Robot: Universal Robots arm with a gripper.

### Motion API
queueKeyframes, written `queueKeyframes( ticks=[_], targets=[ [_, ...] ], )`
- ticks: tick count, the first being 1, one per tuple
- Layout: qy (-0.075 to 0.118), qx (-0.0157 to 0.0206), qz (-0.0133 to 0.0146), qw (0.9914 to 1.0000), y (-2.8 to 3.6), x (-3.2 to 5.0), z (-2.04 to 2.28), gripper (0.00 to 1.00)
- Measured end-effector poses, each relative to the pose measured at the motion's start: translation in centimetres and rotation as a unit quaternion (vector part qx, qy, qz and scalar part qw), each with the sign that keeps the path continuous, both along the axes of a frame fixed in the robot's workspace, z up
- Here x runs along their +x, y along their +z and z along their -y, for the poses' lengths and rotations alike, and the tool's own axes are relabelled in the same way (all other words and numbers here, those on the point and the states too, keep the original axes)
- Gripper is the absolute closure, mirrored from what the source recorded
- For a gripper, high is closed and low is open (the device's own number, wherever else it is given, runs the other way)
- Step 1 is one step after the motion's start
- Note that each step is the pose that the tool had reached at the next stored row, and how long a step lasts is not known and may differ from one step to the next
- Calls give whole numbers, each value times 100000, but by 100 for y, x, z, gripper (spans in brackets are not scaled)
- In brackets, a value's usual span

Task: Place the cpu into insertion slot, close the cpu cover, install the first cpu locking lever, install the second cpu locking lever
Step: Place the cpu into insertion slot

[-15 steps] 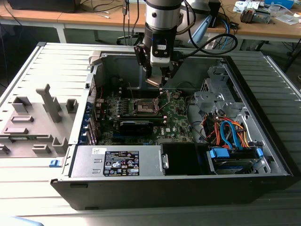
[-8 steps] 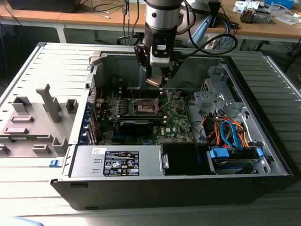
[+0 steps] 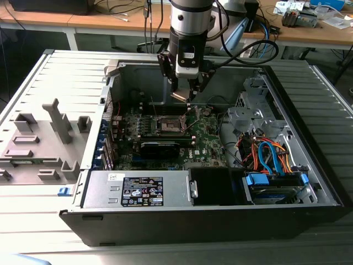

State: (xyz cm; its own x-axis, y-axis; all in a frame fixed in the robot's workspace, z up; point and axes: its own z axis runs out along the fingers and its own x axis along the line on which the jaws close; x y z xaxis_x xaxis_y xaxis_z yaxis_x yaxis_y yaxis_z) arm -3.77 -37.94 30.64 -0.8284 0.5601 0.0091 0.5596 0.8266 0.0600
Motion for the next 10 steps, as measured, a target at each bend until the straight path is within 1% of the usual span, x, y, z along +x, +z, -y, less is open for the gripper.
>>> queueKeyframes(
  ticks=[10],
  targets=[
    [-549, -68, 2, 99998, -3, 0, 0, 45]
  ],
)
